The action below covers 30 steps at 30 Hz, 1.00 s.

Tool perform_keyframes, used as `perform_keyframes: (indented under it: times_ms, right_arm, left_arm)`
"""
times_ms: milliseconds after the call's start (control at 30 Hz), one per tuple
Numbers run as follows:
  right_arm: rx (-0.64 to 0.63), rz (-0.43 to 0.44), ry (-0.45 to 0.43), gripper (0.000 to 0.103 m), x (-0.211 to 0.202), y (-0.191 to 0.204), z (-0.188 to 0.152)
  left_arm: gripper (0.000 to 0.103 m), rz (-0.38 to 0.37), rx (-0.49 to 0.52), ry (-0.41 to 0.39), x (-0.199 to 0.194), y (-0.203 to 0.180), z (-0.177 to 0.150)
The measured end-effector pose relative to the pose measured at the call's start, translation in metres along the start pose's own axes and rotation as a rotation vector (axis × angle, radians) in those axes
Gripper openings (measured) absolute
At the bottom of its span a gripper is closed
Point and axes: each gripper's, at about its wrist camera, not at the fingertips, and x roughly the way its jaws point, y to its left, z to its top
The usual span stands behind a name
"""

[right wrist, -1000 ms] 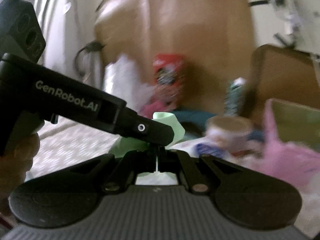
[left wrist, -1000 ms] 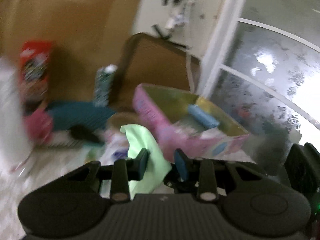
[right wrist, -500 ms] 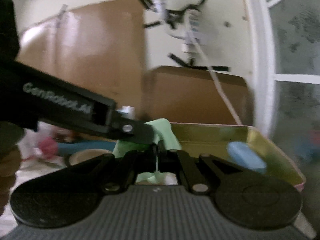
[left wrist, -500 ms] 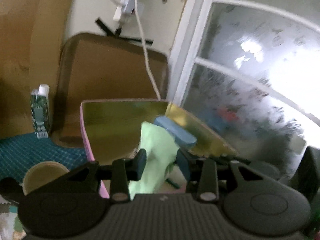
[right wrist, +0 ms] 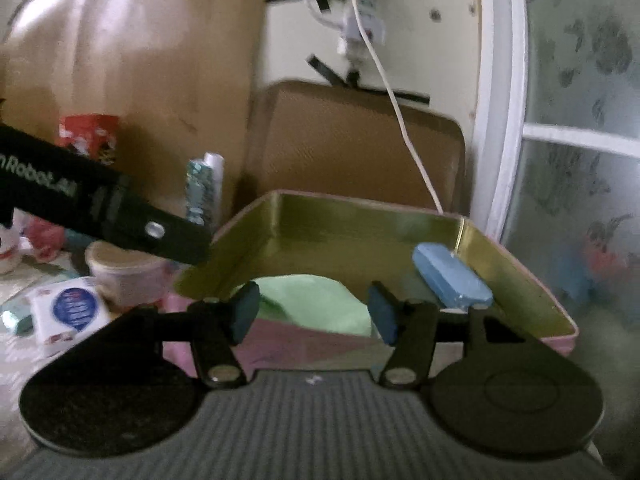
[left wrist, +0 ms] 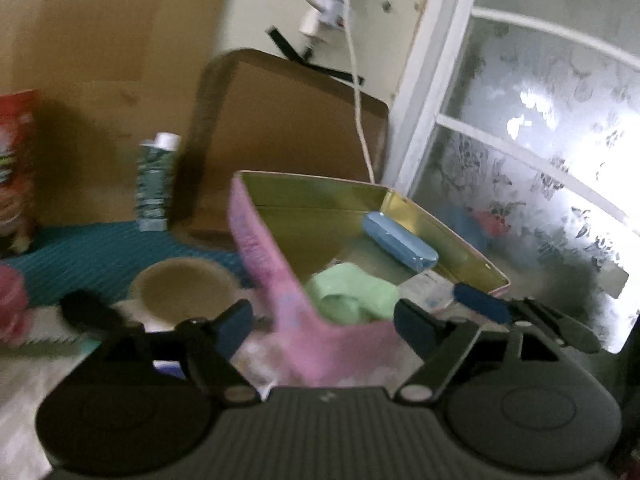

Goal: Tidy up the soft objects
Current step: 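Carry the green cloth into the pink tin and open the right gripper, then move the right gripper to the pink mesh sponge and close on it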

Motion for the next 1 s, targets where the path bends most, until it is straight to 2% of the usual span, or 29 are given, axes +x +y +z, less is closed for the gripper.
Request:
perform_keyframes:
  times_ms: [100, 200, 367, 567, 667, 800, 900, 1000]
  right_arm:
    - [0.031, 0.007, -0.057, 0.063, -0.021, 0.009, -0.004]
    - [0.062, 0.061, -0.081, 0.063, -0.033, 0.02, -0.006]
    - [0.089, 0.2, -0.007, 0.062, -0.029, 0.051, -0.005]
    - [0.001, 0.311, 0.056, 0.061, -0.022, 0.108, -0.006]
    - [-0.044, 0.344, 0.071, 0.061, -0.021, 0.13, -0.004]
    - [-0.089, 0.387, 0.086, 0.061, -0.01, 0.154, 0.007]
    - [-0.134, 0.398, 0.084, 0.061, 0.011, 0.176, 0.021]
    - [-0.12, 0.413, 0.124, 0.061, 0.051, 0.187, 0.042]
  left_arm:
    - [0.083, 0.031, -0.015, -0.024, -0.033, 0.019, -0.02]
    - [0.083, 0.097, -0.026, -0.027, -0.057, 0.039, -0.04]
    - [0.083, 0.276, -0.049, 0.006, -0.086, 0.078, -0.069]
    - [0.083, 0.439, -0.096, 0.04, -0.105, 0.127, -0.085]
    - [0.083, 0.441, -0.158, 0.019, -0.119, 0.147, -0.086]
    - [0.083, 0.501, -0.175, -0.024, -0.129, 0.159, -0.084]
    - [0.083, 0.472, -0.21, -0.051, -0.135, 0.164, -0.086]
    - [0.083, 0.461, -0.203, -0.08, -0.138, 0.163, -0.088]
